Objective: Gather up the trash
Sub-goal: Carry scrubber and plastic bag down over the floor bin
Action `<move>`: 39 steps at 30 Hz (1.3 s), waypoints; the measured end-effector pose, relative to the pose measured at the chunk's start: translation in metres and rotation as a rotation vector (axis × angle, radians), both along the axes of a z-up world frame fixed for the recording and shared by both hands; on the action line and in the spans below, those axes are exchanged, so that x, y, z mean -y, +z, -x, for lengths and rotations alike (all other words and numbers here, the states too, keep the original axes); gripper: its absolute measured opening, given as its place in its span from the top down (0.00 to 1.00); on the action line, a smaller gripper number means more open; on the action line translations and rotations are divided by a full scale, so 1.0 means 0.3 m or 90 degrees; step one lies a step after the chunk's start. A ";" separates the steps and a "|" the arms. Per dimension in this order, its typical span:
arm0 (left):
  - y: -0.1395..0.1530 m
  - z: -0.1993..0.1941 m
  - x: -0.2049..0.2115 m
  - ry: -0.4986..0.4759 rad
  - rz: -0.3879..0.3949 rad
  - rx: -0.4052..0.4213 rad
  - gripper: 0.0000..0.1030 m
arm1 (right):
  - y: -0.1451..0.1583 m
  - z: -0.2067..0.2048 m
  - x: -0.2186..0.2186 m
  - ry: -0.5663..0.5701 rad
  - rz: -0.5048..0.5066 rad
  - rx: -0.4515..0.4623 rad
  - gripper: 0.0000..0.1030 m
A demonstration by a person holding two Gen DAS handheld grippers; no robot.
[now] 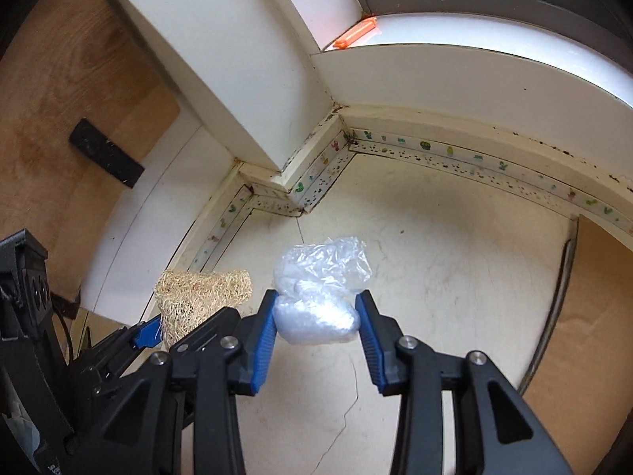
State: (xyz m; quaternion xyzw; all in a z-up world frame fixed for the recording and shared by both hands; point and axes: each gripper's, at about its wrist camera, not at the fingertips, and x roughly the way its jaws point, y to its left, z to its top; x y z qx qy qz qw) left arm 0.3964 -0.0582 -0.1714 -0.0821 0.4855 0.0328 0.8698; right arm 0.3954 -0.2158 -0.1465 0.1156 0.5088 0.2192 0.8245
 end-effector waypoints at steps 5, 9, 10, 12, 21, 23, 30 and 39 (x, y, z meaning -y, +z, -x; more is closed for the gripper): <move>0.080 0.160 0.020 -0.029 0.001 0.008 0.45 | 0.069 0.155 0.017 0.004 -0.014 0.005 0.62; 0.143 0.325 0.022 -0.059 0.005 0.018 0.45 | 0.120 0.297 0.027 0.005 -0.022 0.011 0.62; 0.155 0.359 0.024 -0.066 0.004 0.019 0.45 | 0.132 0.339 0.028 0.005 -0.025 0.012 0.62; 0.188 0.448 0.011 -0.077 0.006 0.024 0.45 | 0.154 0.428 0.021 0.004 -0.031 0.012 0.62; 0.327 0.876 -0.070 -0.124 0.026 0.056 0.45 | 0.276 0.855 0.006 -0.030 -0.033 0.030 0.62; 0.348 0.969 -0.084 -0.139 0.028 0.064 0.45 | 0.300 0.956 -0.002 -0.042 -0.030 0.038 0.62; 0.387 1.285 -0.135 -0.193 0.044 0.075 0.45 | 0.334 1.266 -0.055 -0.067 -0.015 0.057 0.62; 0.363 1.517 -0.203 -0.219 0.063 0.062 0.45 | 0.293 1.533 -0.124 -0.075 -0.022 0.034 0.62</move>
